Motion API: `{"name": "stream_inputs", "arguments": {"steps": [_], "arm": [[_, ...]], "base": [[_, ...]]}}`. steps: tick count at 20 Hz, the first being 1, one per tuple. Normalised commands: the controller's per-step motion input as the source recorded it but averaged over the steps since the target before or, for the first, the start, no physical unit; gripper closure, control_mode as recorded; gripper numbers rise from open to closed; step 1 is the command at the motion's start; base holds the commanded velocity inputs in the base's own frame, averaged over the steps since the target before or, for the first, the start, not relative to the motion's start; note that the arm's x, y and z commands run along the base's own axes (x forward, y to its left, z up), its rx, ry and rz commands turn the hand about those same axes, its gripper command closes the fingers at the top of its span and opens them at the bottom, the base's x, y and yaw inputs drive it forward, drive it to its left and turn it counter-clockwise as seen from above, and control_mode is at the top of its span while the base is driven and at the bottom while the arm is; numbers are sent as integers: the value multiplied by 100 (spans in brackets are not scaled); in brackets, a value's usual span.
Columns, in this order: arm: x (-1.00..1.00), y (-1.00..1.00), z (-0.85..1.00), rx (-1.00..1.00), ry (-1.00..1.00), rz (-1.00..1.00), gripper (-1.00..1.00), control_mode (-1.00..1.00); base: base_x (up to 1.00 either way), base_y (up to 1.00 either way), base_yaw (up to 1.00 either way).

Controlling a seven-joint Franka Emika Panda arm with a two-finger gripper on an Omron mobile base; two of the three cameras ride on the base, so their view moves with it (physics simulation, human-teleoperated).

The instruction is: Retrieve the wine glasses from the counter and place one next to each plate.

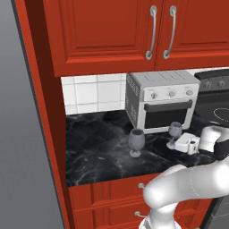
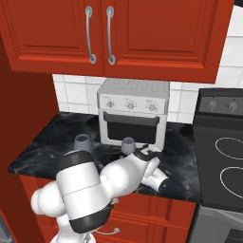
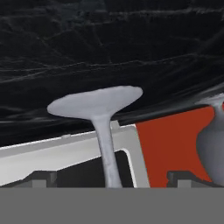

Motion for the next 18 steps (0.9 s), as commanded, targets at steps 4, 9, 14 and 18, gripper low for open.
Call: {"name": "stream_inputs", "arguments": {"steps": [4, 9, 14, 18], "arm": [[15, 0, -11, 0, 0, 0, -100, -100], [3, 0, -8, 0, 0, 0, -100, -100], [-1, 0, -1, 0, -1, 0, 100, -100], [-27, 9, 36, -9, -20, -1, 100, -100]], "base": [[0, 0, 0], [0, 0, 0], [0, 0, 0], [0, 0, 0]]}}
